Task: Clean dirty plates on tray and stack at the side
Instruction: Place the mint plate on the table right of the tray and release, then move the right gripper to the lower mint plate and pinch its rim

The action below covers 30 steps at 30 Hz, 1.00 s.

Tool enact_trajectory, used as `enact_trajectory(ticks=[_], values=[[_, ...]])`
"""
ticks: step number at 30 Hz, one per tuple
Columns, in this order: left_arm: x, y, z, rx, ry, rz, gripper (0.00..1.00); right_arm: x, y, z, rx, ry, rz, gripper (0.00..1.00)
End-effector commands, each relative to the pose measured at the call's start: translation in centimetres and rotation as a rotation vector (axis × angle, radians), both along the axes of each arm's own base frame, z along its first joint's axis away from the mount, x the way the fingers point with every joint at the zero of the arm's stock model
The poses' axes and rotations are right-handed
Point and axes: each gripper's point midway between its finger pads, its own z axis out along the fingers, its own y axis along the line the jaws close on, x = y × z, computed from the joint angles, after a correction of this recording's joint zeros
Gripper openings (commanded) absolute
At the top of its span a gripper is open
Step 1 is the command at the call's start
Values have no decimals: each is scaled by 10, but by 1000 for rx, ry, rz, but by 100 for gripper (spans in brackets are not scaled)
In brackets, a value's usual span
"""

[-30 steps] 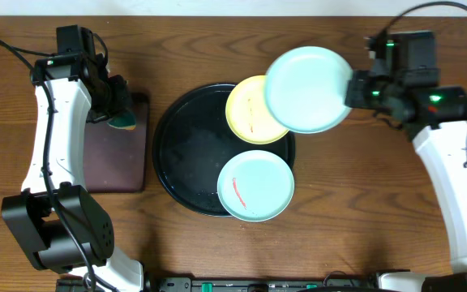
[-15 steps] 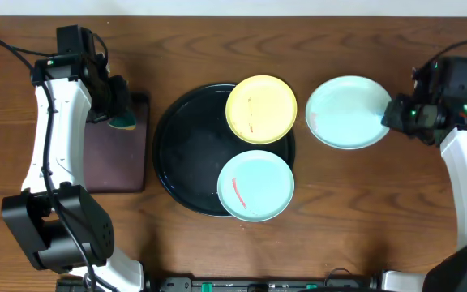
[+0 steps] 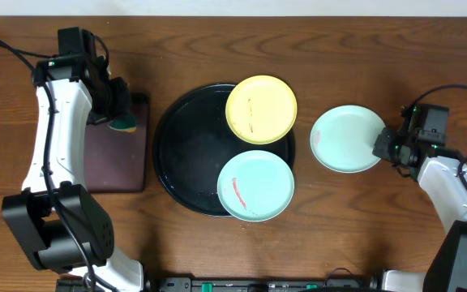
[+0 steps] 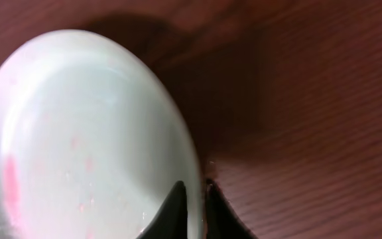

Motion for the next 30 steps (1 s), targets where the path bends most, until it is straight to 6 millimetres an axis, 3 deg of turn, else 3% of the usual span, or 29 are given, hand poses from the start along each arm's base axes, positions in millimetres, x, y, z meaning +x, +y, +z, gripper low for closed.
enact_trajectory(ticks=[1,5,8,12,15,19,23,30], values=[[-1,0,-1,10,2,-8,8,-2,-9,-2,-33,6,-23,20],[-1,0,-1,10,2,-8,8,3,12,7,45,-14,61,33],[-1,0,-1,10,0,-8,8,7,34,25,125,-25,140,39],[0,0,-1,10,-1,-8,8,8,80,54,238,-15,280,39],[0,0,-1,11,-1,-8,8,-7,132,62,325,30,417,43],[0,0,-1,11,-1,-8,8,-36,168,48,344,168,473,45],[0,1,-1,11,-1,-8,8,-62,189,29,322,298,515,47],[-1,1,-1,11,-1,-8,8,-78,215,1,311,405,571,50]])
